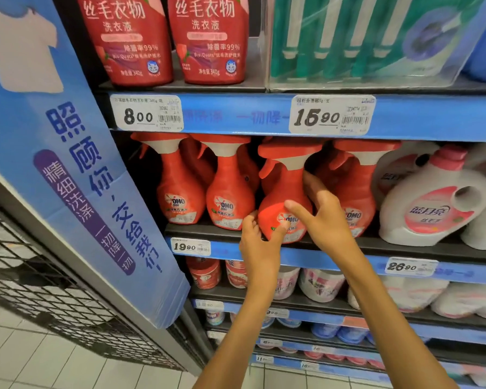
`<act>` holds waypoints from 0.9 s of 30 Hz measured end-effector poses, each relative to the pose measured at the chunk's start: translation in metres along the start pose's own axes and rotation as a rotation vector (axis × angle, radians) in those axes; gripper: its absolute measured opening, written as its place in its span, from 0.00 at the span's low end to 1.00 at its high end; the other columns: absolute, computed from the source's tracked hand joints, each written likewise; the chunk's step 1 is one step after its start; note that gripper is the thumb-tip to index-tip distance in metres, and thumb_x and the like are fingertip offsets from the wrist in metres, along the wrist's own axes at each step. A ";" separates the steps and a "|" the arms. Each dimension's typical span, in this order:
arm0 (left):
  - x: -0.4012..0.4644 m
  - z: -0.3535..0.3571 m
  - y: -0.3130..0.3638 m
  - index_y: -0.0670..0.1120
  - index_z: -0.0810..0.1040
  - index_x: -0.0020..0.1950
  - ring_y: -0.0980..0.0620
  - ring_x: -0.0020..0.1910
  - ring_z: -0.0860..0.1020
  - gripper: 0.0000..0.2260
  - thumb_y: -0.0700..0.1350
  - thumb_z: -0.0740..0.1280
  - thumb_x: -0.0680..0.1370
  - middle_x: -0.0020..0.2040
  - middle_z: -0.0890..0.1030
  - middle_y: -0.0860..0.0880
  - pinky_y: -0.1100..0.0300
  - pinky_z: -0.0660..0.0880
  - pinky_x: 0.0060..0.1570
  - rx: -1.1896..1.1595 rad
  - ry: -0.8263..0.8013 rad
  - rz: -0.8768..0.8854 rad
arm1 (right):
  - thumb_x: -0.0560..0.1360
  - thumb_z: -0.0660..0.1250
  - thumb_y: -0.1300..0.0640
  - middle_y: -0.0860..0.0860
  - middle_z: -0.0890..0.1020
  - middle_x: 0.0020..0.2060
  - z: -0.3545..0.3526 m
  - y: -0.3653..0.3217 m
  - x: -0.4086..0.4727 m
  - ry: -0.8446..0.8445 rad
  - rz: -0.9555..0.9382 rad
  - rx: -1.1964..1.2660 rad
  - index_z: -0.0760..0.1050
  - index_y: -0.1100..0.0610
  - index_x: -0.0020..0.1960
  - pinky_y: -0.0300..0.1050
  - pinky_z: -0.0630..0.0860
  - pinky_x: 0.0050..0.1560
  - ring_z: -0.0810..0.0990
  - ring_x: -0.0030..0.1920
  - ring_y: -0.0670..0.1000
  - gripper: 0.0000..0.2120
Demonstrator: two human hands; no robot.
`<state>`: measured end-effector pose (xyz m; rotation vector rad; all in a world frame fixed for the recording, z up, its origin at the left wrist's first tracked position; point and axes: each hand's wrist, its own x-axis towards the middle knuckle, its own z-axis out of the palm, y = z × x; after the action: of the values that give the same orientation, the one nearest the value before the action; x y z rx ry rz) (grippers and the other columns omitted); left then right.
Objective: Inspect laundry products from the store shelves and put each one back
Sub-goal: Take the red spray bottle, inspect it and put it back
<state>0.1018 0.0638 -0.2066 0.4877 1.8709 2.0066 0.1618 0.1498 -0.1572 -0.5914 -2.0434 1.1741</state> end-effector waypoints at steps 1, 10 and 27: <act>-0.002 0.000 0.000 0.41 0.72 0.64 0.50 0.58 0.78 0.22 0.41 0.74 0.72 0.60 0.77 0.45 0.56 0.76 0.59 0.055 0.031 0.020 | 0.75 0.69 0.65 0.56 0.70 0.70 0.000 0.002 -0.002 0.009 -0.007 -0.025 0.63 0.63 0.73 0.52 0.65 0.71 0.68 0.71 0.51 0.29; -0.008 0.006 0.003 0.42 0.71 0.67 0.54 0.57 0.73 0.18 0.38 0.67 0.78 0.64 0.72 0.46 0.71 0.69 0.54 0.217 0.081 0.128 | 0.73 0.71 0.60 0.56 0.76 0.64 0.010 0.008 0.004 0.183 -0.003 -0.198 0.67 0.59 0.71 0.38 0.68 0.57 0.76 0.60 0.58 0.28; 0.028 -0.064 -0.005 0.39 0.62 0.73 0.50 0.70 0.67 0.24 0.30 0.61 0.78 0.72 0.67 0.43 0.57 0.64 0.70 0.132 0.117 0.052 | 0.74 0.70 0.50 0.62 0.70 0.67 0.098 -0.033 0.005 0.061 -0.038 -0.162 0.58 0.63 0.74 0.48 0.66 0.65 0.69 0.66 0.59 0.36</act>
<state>0.0468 0.0214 -0.2159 0.4678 2.0915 1.9919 0.0823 0.0828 -0.1607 -0.6548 -2.1009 0.9629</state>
